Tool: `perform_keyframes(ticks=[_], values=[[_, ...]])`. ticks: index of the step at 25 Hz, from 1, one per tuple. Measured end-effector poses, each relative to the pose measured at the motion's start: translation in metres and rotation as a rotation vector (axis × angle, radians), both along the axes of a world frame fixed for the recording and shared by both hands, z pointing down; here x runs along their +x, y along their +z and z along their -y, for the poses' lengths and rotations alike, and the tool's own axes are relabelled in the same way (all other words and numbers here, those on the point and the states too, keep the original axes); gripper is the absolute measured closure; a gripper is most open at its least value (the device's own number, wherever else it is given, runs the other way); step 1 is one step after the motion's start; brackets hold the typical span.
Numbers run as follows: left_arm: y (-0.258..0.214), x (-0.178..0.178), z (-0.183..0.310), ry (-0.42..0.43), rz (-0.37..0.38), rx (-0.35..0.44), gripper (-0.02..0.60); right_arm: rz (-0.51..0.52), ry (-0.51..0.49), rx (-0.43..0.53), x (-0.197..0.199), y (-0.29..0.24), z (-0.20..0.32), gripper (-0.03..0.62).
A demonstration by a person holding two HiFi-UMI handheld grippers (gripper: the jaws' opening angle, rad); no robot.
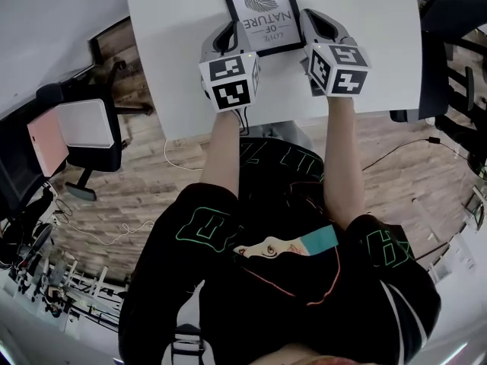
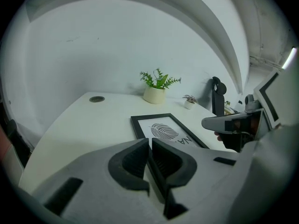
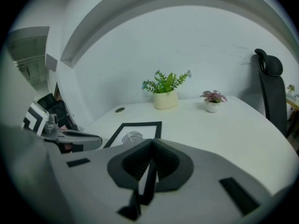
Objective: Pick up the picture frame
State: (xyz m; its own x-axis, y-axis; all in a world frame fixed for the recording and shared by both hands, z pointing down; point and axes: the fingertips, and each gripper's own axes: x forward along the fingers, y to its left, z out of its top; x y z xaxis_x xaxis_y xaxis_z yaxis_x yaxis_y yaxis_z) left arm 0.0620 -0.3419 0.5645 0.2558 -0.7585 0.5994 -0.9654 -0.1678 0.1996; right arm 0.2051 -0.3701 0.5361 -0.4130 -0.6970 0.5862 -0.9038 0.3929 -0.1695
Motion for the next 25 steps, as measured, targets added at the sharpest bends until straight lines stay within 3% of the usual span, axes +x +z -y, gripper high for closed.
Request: perform_keyframes(ticks=[9, 25], values=[[0.014, -0.006, 0.007, -0.014, -0.033, -0.043, 0.494, -0.045, -0.021, -0.045, -0.012, 0.020, 0.015, 0.534], [0.025, 0.000, 0.021, 0.036, -0.013, -0.176, 0.464, -0.082, -0.041, -0.132, -0.015, 0.045, 0.031, 0.502]])
